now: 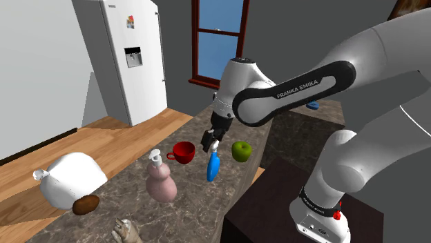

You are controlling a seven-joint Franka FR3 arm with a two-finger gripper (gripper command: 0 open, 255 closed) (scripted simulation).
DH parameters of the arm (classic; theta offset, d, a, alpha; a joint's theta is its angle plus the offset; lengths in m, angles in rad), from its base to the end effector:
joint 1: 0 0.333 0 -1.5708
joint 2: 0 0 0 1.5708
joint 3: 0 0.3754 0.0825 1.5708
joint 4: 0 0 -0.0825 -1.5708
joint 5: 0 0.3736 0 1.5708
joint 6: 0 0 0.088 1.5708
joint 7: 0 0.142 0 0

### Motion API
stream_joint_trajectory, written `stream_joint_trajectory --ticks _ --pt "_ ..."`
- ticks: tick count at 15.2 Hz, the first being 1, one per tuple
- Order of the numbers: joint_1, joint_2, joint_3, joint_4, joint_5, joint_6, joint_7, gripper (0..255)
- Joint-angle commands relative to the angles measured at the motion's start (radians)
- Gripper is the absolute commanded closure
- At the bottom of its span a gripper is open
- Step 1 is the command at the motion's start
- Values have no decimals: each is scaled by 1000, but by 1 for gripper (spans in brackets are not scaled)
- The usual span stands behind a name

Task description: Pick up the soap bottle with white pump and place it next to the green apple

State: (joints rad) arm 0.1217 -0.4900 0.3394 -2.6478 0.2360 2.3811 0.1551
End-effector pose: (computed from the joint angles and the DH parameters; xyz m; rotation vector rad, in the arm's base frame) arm 0.3303 0.1756 0.4352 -3.0394 -0.1980 -0.2970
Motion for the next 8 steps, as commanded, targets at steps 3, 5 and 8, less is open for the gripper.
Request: stream_joint_trajectory --ticks 3,5,8 --pt "-25 162 92 5 -41 216 76 0" --pt "-56 247 144 24 -101 307 140 0" --pt "-137 385 236 67 -288 428 304 0"
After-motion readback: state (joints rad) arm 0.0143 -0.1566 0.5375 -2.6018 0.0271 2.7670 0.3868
